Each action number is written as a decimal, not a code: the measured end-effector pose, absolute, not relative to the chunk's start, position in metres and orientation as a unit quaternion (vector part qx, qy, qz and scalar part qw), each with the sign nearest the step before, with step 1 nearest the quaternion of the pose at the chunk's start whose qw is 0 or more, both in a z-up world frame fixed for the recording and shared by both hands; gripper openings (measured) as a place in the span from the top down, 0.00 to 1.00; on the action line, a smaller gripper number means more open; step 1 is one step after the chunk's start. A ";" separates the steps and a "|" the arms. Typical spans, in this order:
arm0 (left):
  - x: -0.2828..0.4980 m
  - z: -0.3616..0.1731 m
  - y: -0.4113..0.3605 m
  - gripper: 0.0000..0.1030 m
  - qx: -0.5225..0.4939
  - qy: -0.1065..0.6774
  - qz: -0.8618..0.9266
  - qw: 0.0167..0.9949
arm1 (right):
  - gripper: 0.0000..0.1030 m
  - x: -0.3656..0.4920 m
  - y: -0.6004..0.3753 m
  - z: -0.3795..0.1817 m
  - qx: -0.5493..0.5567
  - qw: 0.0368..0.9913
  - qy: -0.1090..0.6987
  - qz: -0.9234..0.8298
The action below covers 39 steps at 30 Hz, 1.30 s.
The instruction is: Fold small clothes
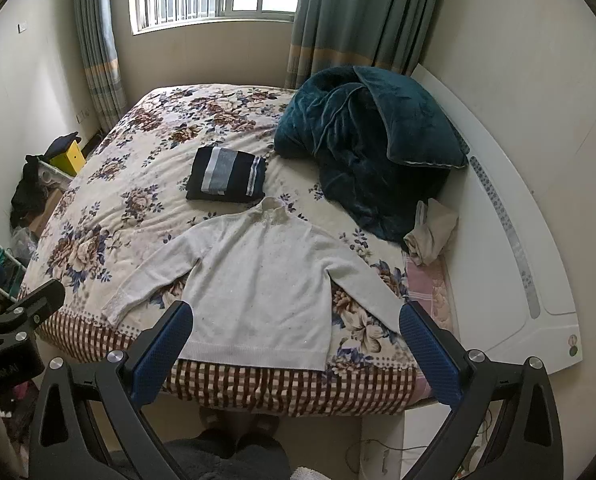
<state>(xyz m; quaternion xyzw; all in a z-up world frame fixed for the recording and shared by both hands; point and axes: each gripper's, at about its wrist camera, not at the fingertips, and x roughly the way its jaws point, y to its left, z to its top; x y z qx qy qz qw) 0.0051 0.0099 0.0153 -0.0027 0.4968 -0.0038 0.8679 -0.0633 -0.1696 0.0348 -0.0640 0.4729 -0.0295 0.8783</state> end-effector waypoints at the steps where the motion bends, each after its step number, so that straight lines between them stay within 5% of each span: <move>1: 0.006 0.016 0.010 0.00 -0.003 0.497 -0.004 0.868 | 0.00 -0.064 -0.169 0.039 -0.064 0.878 0.473 -0.029; 39: -0.004 0.023 0.010 0.00 -0.009 0.487 -0.003 0.873 | 0.00 -0.069 -0.177 0.061 -0.060 0.882 0.466 -0.025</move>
